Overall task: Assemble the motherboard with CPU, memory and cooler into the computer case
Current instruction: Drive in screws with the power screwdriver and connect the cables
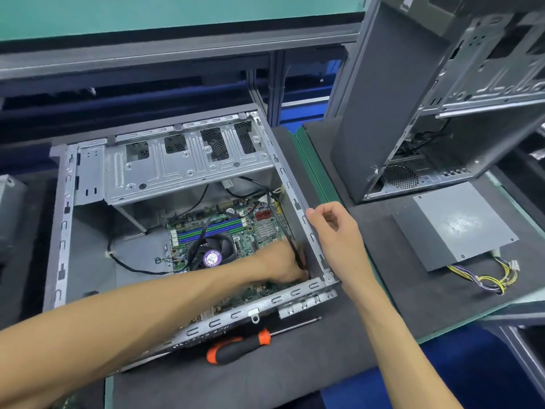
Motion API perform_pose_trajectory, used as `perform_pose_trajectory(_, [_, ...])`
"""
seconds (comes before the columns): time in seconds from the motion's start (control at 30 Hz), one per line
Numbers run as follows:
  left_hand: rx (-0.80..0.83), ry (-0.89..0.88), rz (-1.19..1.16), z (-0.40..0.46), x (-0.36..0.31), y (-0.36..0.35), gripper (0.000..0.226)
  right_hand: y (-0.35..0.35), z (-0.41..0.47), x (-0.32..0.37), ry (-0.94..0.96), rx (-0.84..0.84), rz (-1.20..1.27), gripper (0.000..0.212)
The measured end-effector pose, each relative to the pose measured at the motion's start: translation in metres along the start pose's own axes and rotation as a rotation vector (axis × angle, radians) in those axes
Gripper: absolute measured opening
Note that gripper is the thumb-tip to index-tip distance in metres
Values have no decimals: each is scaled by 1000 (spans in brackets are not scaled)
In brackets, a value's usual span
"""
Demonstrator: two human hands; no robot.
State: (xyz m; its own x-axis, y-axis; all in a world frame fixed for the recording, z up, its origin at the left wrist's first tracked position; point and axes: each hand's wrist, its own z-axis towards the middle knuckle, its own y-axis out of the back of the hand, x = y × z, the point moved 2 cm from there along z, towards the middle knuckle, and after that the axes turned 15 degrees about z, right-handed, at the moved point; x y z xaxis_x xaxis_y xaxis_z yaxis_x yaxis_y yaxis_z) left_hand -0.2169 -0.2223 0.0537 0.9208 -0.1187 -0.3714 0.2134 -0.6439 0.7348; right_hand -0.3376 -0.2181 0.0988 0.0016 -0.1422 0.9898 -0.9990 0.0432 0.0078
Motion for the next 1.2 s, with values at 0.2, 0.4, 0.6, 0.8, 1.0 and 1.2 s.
perform_pose_trajectory(0.2, [67, -184, -212, -80, 49, 67, 17, -2, 1, 19, 199, 5, -192, 13])
perform_pose_trajectory(0.4, [-474, 147, -214, -114, 133, 91, 25, -48, 8, 50, 359, 247, -216, 10])
perform_pose_trajectory(0.6, [-285, 80, -287, -103, 147, 60, 10, -119, 28, 33, 306, 694, -683, 24])
perform_pose_trajectory(0.8, [-389, 99, -639, -114, 171, 64, 8, -138, 41, 19, 260, 782, -790, 22])
perform_pose_trajectory(1.0, [-455, 268, -238, -104, 200, 52, 10, -145, 46, 9, 175, 792, -854, 20])
perform_pose_trajectory(1.2, [-491, 395, -18, -88, 200, 50, 14, -144, 53, 3, 121, 744, -975, 31])
